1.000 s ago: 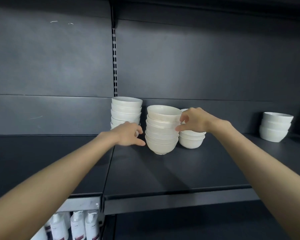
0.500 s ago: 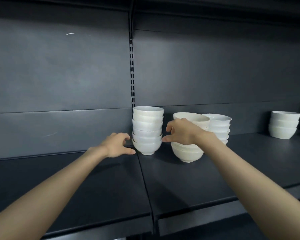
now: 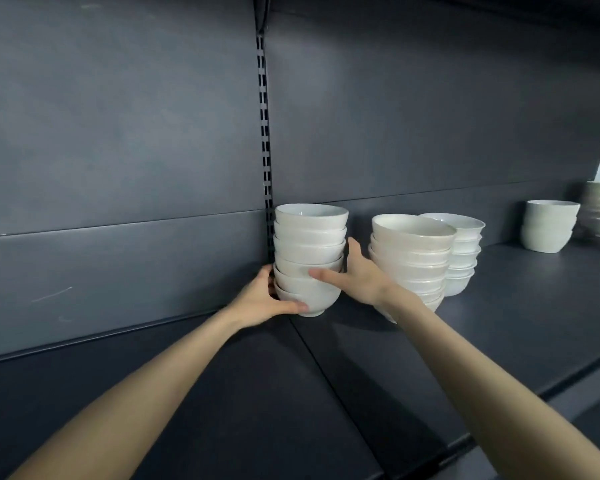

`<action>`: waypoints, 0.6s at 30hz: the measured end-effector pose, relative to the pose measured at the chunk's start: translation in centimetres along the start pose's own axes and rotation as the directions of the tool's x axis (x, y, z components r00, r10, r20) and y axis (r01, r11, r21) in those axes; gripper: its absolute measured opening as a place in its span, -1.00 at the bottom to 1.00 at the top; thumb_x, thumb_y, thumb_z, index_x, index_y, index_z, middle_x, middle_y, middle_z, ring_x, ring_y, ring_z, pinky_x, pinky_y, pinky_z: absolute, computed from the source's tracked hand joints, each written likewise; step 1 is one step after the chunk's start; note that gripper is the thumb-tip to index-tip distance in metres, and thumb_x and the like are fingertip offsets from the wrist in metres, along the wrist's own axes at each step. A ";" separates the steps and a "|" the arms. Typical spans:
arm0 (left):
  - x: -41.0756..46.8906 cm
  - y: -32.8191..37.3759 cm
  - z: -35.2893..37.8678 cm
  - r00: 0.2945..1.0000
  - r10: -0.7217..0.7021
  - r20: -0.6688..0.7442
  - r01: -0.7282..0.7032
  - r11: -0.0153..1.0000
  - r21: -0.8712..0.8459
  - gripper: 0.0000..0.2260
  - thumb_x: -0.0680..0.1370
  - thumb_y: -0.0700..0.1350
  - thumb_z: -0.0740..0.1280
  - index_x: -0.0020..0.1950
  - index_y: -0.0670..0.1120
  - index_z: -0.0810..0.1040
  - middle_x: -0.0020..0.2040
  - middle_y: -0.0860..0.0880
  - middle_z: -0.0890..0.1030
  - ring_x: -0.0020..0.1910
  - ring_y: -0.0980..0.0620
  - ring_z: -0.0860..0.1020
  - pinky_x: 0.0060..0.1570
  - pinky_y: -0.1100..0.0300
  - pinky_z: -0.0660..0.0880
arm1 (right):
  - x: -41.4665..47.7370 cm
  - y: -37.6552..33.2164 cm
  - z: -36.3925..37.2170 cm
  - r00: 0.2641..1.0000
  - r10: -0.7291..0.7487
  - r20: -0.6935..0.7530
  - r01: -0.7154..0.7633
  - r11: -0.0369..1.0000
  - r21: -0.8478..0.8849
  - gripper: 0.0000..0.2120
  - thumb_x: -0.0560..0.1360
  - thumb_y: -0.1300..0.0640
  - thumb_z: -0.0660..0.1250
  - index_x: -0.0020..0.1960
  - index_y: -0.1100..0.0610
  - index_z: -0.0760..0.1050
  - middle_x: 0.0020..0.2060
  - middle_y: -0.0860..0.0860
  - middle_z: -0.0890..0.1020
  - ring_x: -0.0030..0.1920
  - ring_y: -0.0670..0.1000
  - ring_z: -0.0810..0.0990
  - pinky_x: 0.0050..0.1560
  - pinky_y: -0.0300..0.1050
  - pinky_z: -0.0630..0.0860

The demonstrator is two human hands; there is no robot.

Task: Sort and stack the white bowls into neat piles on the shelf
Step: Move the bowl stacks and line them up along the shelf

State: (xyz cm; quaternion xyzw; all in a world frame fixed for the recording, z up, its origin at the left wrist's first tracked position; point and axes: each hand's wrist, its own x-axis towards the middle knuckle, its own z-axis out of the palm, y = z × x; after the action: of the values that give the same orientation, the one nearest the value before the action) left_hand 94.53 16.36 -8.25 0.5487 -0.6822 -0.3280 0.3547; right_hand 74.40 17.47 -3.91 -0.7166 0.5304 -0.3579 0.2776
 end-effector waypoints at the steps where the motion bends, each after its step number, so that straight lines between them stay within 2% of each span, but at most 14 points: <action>1: 0.3 -0.2 0.2 1.000 0.000 0.003 0.000 0.999 -0.032 0.04 0.07 0.13 0.61 0.45 -0.02 0.21 0.22 0.11 0.53 0.18 0.13 0.52 0.25 0.14 0.46 | 0.3 0.2 0.2 1.000 0.009 -0.006 -0.009 0.999 0.053 -0.02 0.36 -0.15 0.49 0.51 0.18 -0.01 0.39 -0.05 0.38 0.37 -0.03 0.37 0.39 -0.02 0.32; 2: 0.5 -0.3 0.3 1.000 0.002 0.004 -0.002 0.998 -0.062 0.04 0.07 0.13 0.60 0.45 -0.02 0.20 0.22 0.11 0.52 0.18 0.14 0.52 0.22 0.17 0.47 | 0.6 0.3 0.4 1.000 0.012 -0.008 -0.011 0.995 0.104 0.04 0.35 -0.14 0.50 0.54 0.16 -0.09 0.40 -0.08 0.35 0.39 -0.05 0.34 0.42 -0.03 0.29; 4: 1.1 -0.6 0.7 1.000 0.014 0.006 -0.013 0.994 -0.106 -0.05 0.16 0.00 0.63 0.43 -0.03 0.20 0.20 0.13 0.50 0.16 0.19 0.50 0.07 0.36 0.46 | 1.2 0.5 0.6 1.000 0.019 0.002 -0.019 0.980 0.196 0.13 0.34 -0.12 0.52 0.56 0.14 -0.20 0.38 -0.14 0.32 0.38 -0.11 0.30 0.41 -0.12 0.25; 5: 1.3 -0.7 0.8 1.000 0.018 0.014 -0.016 0.992 -0.125 -0.11 0.22 -0.08 0.62 0.42 -0.02 0.20 0.20 0.13 0.49 0.13 0.23 0.49 -0.02 0.46 0.44 | 1.5 0.7 0.7 1.000 0.022 0.001 -0.021 0.973 0.230 0.15 0.32 -0.13 0.53 0.56 0.11 -0.22 0.38 -0.14 0.32 0.37 -0.12 0.31 0.40 -0.13 0.26; 7: 1.7 -0.7 0.9 0.999 0.027 0.038 -0.020 0.987 -0.157 -0.16 0.28 -0.16 0.61 0.40 0.02 0.18 0.20 0.15 0.47 0.11 0.30 0.47 -0.13 0.53 0.44 | 2.2 1.1 1.0 1.000 0.007 -0.012 -0.004 0.963 0.268 0.16 0.25 -0.17 0.57 0.55 0.02 -0.14 0.39 -0.14 0.36 0.36 -0.10 0.38 0.41 -0.04 0.32; 12: 2.1 -1.0 1.3 0.999 0.032 0.041 -0.022 0.976 -0.218 -0.07 0.14 -0.06 0.61 0.37 0.10 0.15 0.23 0.16 0.45 0.16 0.29 0.46 -0.12 0.49 0.46 | 2.8 1.6 1.6 0.999 -0.045 -0.010 0.045 0.930 0.364 -0.07 0.29 -0.05 0.57 0.48 -0.01 0.09 0.31 -0.13 0.45 0.26 -0.14 0.49 0.27 0.06 0.50; 15: 2.1 -1.0 1.6 0.999 0.024 -0.021 -0.028 0.972 -0.233 -0.11 0.21 -0.17 0.63 0.40 0.00 0.22 0.19 0.12 0.50 0.13 0.26 0.48 -0.14 0.50 0.47 | 2.9 1.7 1.6 0.997 -0.065 -0.041 0.076 0.928 0.364 -0.20 0.31 -0.01 0.57 0.40 -0.01 0.20 0.22 -0.15 0.52 0.19 -0.18 0.53 0.23 0.04 0.53; 18: 1.9 -0.7 1.6 0.998 0.027 -0.063 -0.040 0.972 -0.230 -0.20 0.22 -0.24 0.62 0.35 -0.06 0.30 0.11 0.13 0.54 0.07 0.26 0.51 -0.18 0.53 0.47 | 2.9 1.7 1.6 0.996 -0.071 -0.058 0.087 0.932 0.351 -0.27 0.31 0.02 0.57 0.35 -0.01 0.26 0.15 -0.17 0.55 0.13 -0.22 0.55 0.19 0.01 0.55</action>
State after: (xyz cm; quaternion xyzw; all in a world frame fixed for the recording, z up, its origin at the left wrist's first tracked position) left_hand 93.27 14.44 -9.44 0.5016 -0.6377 -0.3828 0.4418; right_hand 75.29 14.24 -5.52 -0.6677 0.4344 -0.4741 0.3752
